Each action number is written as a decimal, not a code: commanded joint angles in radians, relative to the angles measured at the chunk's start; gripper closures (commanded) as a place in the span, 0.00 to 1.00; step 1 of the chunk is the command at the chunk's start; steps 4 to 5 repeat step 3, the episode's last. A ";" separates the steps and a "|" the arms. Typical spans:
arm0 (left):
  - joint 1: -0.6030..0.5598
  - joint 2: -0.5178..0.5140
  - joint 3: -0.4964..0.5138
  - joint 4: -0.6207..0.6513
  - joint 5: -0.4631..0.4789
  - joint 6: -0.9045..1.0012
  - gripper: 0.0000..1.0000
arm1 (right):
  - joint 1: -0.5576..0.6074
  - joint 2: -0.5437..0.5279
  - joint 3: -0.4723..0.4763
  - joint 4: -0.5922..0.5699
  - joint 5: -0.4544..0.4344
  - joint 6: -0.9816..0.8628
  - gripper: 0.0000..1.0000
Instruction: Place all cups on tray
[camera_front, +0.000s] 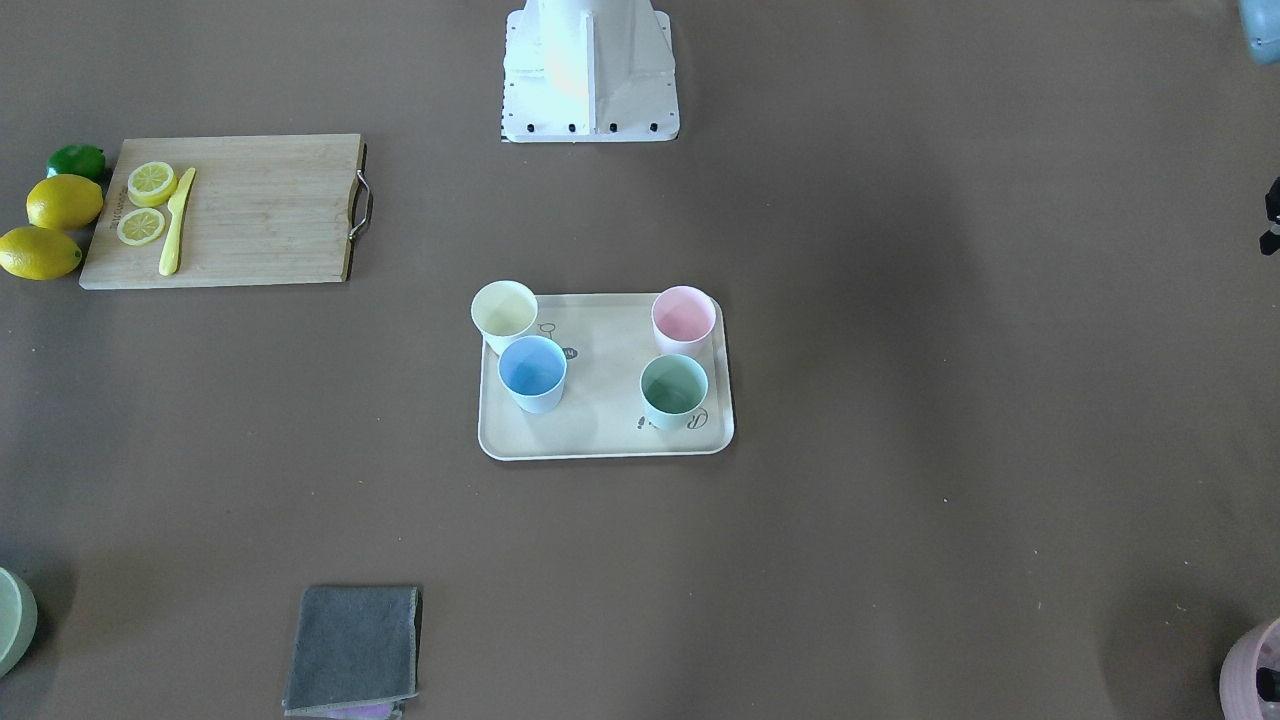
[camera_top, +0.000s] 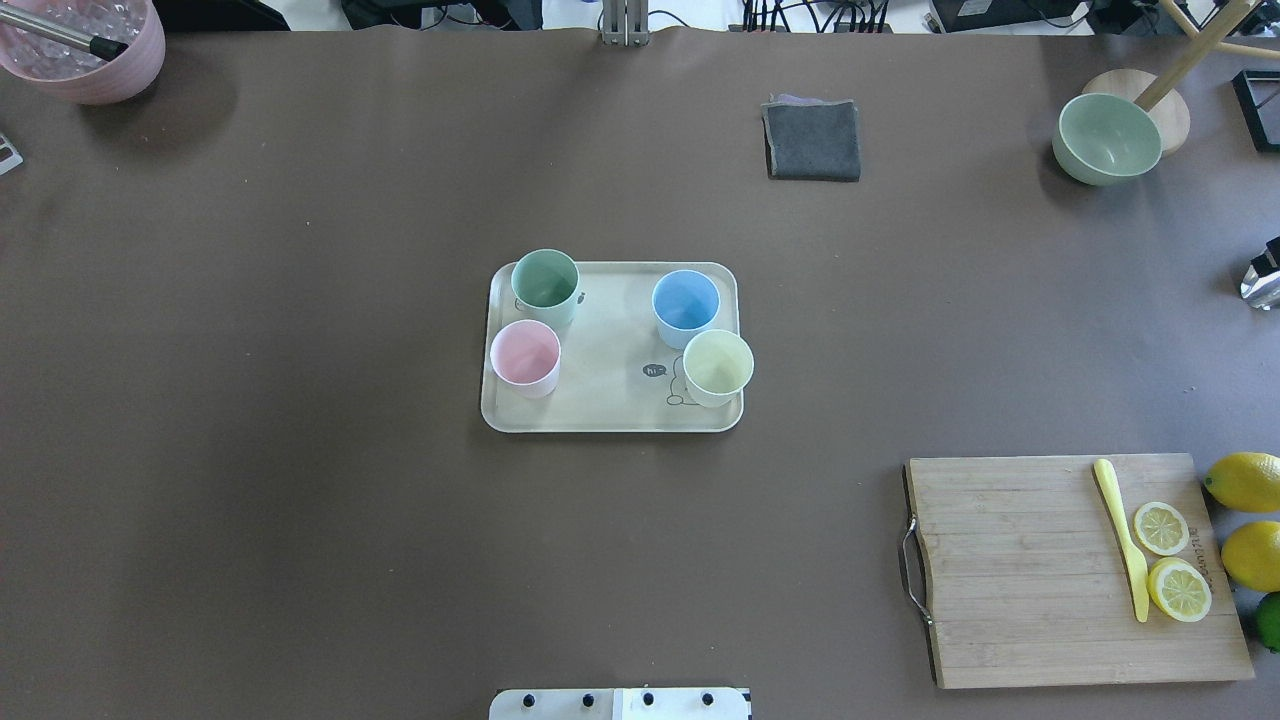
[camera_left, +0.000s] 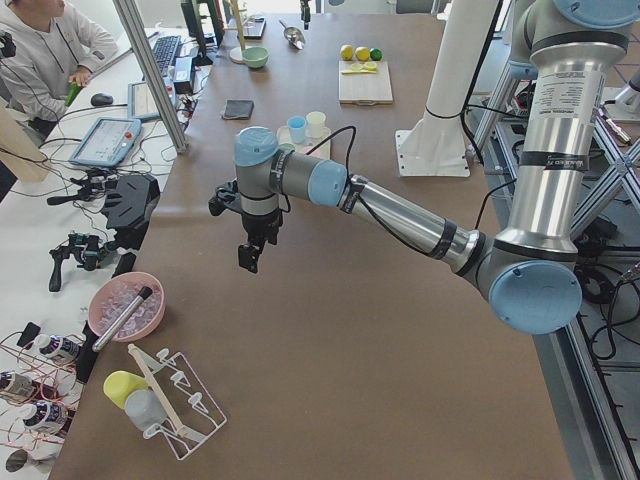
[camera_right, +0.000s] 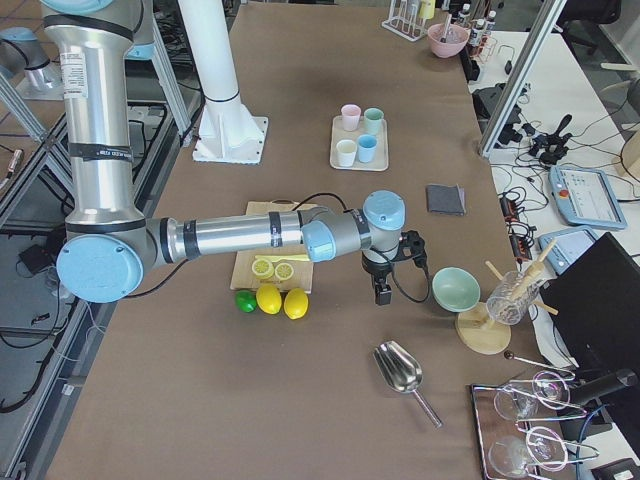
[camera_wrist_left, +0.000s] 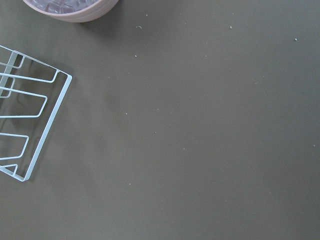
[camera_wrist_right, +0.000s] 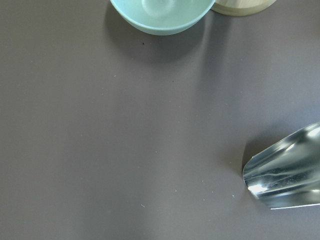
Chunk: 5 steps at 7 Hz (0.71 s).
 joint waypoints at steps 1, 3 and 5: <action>-0.004 0.018 -0.004 -0.012 -0.001 0.002 0.02 | 0.004 -0.006 0.008 0.000 0.000 -0.001 0.00; -0.003 0.012 0.000 -0.012 0.000 0.005 0.02 | 0.004 -0.003 0.008 0.000 0.000 -0.001 0.00; -0.003 0.012 0.000 -0.012 0.000 0.005 0.02 | 0.004 -0.003 0.008 0.000 0.000 -0.001 0.00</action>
